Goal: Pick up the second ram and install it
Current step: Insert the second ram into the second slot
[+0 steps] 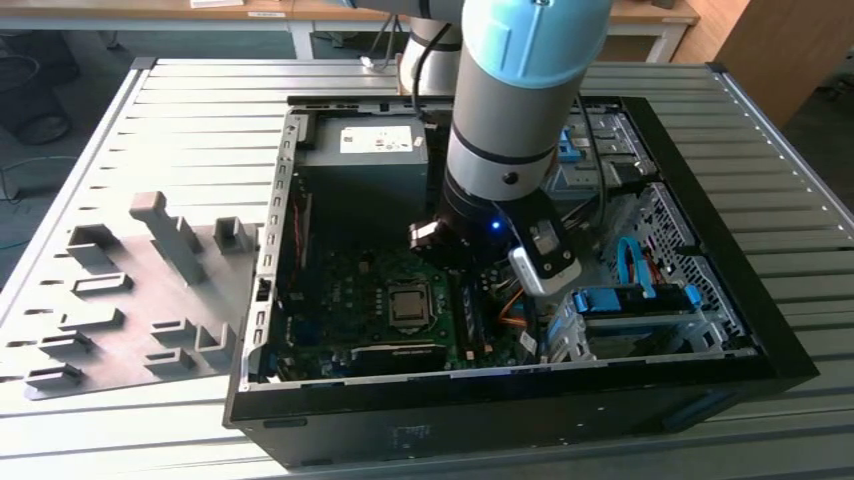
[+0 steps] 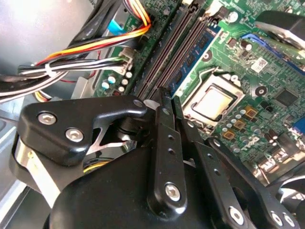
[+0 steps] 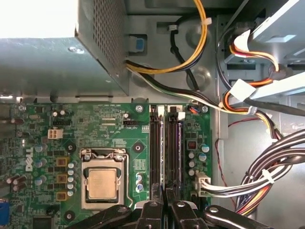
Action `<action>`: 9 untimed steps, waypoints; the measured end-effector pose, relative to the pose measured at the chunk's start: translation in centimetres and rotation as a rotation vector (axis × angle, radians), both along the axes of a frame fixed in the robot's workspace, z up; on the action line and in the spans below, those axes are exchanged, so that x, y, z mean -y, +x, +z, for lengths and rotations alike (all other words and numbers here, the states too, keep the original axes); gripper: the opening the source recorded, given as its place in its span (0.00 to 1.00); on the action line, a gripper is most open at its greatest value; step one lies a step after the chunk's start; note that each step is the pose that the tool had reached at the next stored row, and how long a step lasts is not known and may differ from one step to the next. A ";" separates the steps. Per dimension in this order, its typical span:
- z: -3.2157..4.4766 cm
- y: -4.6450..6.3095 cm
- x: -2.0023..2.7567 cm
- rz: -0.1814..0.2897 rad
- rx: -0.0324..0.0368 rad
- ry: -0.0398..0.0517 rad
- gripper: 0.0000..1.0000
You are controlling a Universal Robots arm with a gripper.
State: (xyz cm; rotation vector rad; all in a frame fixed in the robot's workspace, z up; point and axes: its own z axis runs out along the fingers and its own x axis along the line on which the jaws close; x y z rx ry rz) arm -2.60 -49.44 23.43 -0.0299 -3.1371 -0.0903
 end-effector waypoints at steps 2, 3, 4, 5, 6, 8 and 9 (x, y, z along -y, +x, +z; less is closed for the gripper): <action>-0.14 0.0 0.05 -0.007 0.0002 -0.0005 0.14; -0.20 0.0 0.05 -0.011 0.0002 -0.0017 0.14; -0.25 0.0 0.05 -0.016 0.0001 -0.0028 0.14; -0.28 0.0 0.05 -0.017 0.0000 -0.0035 0.14; -0.31 0.0 0.06 -0.017 0.0001 -0.0039 0.14; -0.42 0.0 0.05 -0.017 0.0002 -0.0037 0.14; -0.52 0.0 0.05 -0.017 0.0002 -0.0037 0.14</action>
